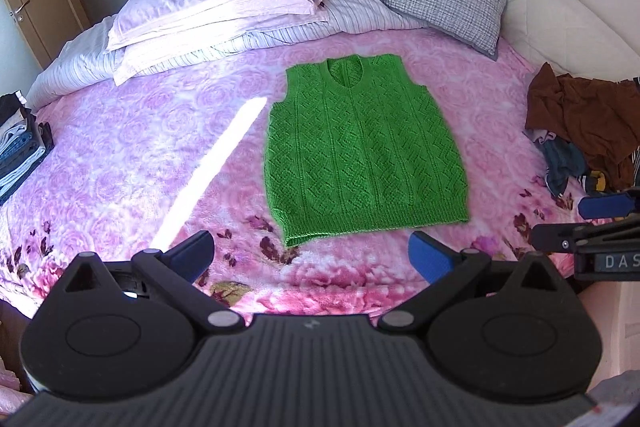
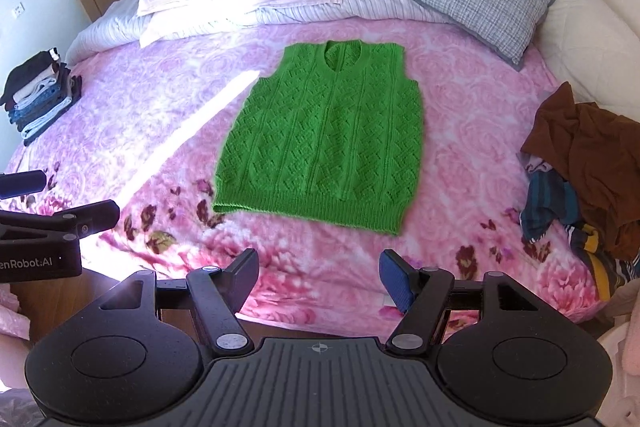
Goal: Fold clothes
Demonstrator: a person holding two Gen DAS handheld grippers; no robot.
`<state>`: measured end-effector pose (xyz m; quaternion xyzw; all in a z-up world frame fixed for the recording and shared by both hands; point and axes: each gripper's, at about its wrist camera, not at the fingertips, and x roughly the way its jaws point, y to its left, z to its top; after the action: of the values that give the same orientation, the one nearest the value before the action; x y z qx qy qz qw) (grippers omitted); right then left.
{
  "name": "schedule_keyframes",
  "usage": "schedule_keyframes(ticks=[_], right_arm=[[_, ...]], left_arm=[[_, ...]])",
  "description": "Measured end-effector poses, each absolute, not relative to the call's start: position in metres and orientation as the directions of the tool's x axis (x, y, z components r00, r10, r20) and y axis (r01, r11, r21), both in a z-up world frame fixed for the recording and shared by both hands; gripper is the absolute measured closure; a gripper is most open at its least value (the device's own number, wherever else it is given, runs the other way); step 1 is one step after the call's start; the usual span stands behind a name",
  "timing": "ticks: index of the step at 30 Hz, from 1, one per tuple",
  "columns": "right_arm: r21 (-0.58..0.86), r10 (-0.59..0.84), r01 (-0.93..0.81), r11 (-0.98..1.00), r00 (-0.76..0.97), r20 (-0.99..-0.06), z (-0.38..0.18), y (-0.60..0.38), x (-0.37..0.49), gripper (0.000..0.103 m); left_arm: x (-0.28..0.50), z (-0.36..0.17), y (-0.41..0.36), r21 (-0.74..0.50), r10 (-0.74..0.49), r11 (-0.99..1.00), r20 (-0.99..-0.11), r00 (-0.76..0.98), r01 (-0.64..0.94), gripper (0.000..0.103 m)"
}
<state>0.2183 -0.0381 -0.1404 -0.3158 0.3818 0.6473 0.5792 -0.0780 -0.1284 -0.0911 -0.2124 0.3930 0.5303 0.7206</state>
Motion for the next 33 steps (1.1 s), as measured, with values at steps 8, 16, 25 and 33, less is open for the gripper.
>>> schedule_keyframes(ticks=[8, 16, 25, 33], right_arm=[[0.129, 0.501, -0.99, -0.049, -0.136, -0.855, -0.142, -0.04, 0.219, 0.039], [0.128, 0.491, -0.991, -0.043, -0.132, -0.861, -0.144, -0.036, 0.219, 0.039], [0.123, 0.474, -0.992, -0.022, -0.119, -0.873, -0.151, -0.009, 0.22, 0.039], [0.128, 0.466, -0.992, 0.021, -0.103, -0.879, -0.155, 0.049, 0.22, 0.039]], left_arm=[[-0.076, -0.092, -0.133, 0.109, 0.585, 0.351, -0.801, 0.127, -0.93, 0.001], [-0.072, -0.097, -0.131, 0.098, 0.567, 0.353, -0.814, 0.129, -0.93, 0.001], [-0.069, -0.103, -0.1, 0.093, 0.543, 0.373, -0.828, 0.136, -0.923, 0.001], [-0.065, -0.109, -0.029, 0.091, 0.528, 0.407, -0.836, 0.153, -0.909, 0.001]])
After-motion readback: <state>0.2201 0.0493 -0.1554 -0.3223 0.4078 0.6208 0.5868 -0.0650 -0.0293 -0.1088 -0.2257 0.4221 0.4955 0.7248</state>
